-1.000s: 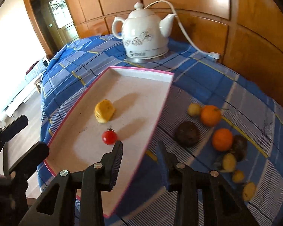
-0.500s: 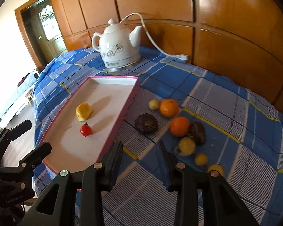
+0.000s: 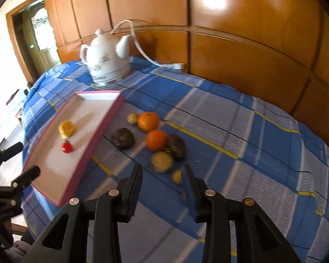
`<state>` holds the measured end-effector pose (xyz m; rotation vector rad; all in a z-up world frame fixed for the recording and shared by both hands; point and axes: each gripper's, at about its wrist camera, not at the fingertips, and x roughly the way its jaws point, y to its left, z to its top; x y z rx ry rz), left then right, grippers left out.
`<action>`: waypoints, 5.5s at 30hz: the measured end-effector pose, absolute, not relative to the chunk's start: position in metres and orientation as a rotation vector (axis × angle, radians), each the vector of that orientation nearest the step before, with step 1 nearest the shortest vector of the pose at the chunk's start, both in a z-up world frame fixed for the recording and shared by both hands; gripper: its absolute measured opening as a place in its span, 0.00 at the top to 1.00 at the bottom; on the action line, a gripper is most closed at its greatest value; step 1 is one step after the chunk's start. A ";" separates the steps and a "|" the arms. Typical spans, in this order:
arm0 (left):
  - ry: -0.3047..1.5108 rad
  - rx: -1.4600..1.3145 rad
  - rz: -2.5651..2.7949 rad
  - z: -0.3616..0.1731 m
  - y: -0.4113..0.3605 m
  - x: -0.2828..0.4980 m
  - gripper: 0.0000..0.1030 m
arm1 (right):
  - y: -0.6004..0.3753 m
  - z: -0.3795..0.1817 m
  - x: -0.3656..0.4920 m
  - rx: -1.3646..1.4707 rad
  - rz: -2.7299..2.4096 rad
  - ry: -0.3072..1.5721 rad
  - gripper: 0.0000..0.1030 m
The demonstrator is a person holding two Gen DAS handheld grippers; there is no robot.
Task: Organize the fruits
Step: 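Reach the left gripper to the dark brown round fruit and grasp it, then carry the dark brown fruit into the tray and open the left gripper, then grasp the round cut slice with the right gripper and lift it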
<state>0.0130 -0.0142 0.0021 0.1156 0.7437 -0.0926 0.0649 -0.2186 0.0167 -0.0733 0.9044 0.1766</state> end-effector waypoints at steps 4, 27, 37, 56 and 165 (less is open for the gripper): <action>0.765 0.139 -0.128 -0.001 -0.021 0.021 0.20 | -0.248 0.013 0.068 -0.049 0.121 0.915 0.64; 0.959 0.391 -0.413 -0.038 -0.105 0.149 0.30 | -0.293 -0.002 0.079 0.199 0.078 0.982 0.64; 1.068 0.411 -0.422 -0.073 -0.114 0.180 0.54 | -0.296 -0.002 0.081 0.214 0.076 0.980 0.64; 0.950 0.299 -0.533 -0.073 -0.136 0.039 0.54 | -0.294 -0.018 0.084 0.256 0.130 1.043 0.64; 0.767 -0.033 -0.025 -0.002 0.007 0.064 0.26 | -0.241 -0.071 0.085 -0.122 0.158 1.107 0.65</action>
